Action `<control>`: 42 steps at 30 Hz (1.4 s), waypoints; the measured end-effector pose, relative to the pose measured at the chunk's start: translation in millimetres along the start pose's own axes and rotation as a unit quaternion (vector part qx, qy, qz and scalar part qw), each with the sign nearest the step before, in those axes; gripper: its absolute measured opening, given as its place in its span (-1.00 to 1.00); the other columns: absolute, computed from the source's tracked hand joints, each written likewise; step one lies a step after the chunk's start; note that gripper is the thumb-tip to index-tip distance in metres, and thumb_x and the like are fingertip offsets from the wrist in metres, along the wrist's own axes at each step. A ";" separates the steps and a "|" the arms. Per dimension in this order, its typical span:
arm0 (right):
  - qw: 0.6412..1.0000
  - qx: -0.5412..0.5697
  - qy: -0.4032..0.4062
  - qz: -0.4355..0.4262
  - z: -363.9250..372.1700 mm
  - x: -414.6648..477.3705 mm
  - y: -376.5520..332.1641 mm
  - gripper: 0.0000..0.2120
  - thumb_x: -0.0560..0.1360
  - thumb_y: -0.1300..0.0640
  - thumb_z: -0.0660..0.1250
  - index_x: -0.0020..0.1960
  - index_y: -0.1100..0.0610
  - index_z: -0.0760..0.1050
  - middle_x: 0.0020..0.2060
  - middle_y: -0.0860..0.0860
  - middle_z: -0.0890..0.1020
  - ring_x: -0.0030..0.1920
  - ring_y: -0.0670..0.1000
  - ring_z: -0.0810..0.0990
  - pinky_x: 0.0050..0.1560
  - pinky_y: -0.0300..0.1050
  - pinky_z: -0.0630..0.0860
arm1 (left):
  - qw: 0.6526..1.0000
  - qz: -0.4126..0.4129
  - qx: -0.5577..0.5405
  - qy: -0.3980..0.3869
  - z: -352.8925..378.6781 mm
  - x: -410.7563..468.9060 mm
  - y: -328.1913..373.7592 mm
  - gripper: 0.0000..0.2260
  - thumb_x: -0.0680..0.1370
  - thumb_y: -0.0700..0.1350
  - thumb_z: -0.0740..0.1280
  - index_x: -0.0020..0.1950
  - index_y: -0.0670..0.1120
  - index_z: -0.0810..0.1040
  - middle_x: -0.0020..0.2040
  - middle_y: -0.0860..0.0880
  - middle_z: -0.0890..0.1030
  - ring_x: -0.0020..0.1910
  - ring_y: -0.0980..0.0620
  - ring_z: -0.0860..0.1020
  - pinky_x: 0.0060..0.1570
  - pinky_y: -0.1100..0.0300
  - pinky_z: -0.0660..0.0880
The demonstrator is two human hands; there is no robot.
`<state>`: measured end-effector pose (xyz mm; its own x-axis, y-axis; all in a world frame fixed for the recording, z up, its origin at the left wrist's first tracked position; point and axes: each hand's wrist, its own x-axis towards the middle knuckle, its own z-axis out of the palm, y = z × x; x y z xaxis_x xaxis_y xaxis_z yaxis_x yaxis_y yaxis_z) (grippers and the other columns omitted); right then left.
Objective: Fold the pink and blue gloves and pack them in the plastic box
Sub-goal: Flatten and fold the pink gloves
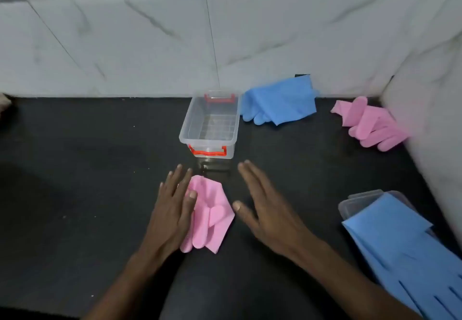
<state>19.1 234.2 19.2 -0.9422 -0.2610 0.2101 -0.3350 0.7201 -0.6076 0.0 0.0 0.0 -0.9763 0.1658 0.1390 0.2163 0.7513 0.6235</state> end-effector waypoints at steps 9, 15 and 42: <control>0.988 -0.090 -0.068 -0.107 62.0 -35.7 16.0 -0.48 0.60 -0.23 -0.09 0.47 -0.38 -0.27 0.57 -0.09 -0.19 0.54 0.00 0.04 0.46 -0.10 0.07 | 0.997 0.036 0.068 -0.007 23.3 -29.0 -39.8 -0.51 0.62 0.19 -0.09 0.57 0.19 0.04 0.59 0.18 0.06 0.55 0.27 0.00 0.56 0.07 -0.05; 0.983 -0.122 -0.069 -0.120 73.5 -49.2 19.8 -0.42 0.57 -0.30 -0.13 0.53 -0.25 -0.23 0.56 -0.18 -0.19 0.54 -0.08 -0.03 0.46 -0.11 0.04 | 0.994 0.037 0.098 -0.025 23.7 -32.0 -38.4 -0.51 0.65 0.11 -0.04 0.59 0.13 0.00 0.59 0.20 0.04 0.54 0.30 -0.04 0.56 0.08 -0.05; 0.987 0.106 0.087 0.079 42.8 -40.2 17.5 -0.52 0.62 -0.13 0.12 0.47 0.04 0.32 0.41 0.02 0.43 0.35 -0.01 0.43 0.27 -0.20 0.27 | 0.794 -0.012 -0.604 -0.071 11.4 -34.0 -28.0 -0.68 0.54 -0.14 0.33 0.23 -0.27 0.49 0.03 -0.24 0.59 -0.02 -0.15 0.57 0.01 -0.03 0.56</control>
<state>51.4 229.8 -32.7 -0.9757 -0.0289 0.2171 -0.1923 0.5877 -0.7859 27.1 -19.4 -31.0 -0.9518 0.2962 0.0803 -0.0437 -0.3899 0.9198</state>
